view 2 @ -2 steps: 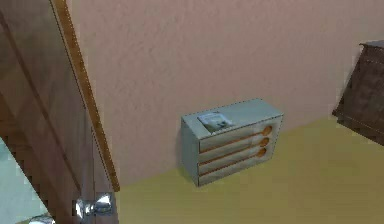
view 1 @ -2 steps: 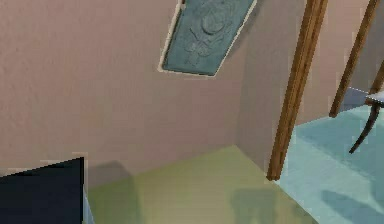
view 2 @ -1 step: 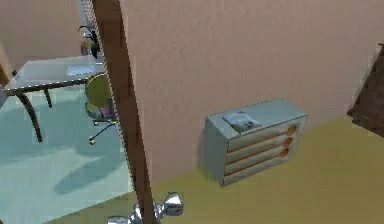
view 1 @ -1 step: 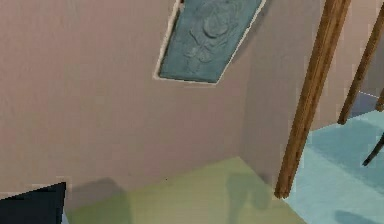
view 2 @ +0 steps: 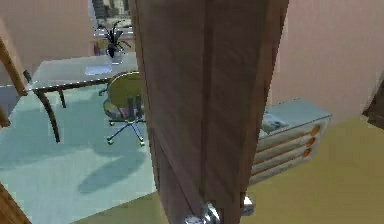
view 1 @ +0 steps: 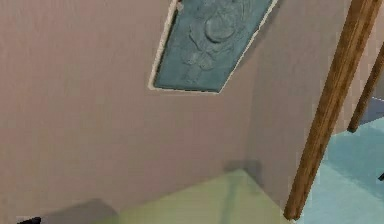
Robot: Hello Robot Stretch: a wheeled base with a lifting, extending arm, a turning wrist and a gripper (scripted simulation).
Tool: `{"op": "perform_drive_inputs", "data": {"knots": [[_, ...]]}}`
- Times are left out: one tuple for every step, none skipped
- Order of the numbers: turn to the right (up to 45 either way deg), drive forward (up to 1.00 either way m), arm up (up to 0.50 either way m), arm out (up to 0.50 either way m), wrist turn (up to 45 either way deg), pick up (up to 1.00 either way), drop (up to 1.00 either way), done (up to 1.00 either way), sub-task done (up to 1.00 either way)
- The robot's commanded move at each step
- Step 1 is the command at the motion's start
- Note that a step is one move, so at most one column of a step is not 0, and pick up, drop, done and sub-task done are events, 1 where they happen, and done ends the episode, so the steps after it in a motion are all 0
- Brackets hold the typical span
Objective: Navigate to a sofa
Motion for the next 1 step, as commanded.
{"op": "perform_drive_inputs", "data": {"knots": [[-24.0,0.0,0.0,0.0,0.0,0.0,0.0,0.0,0.0]]}}
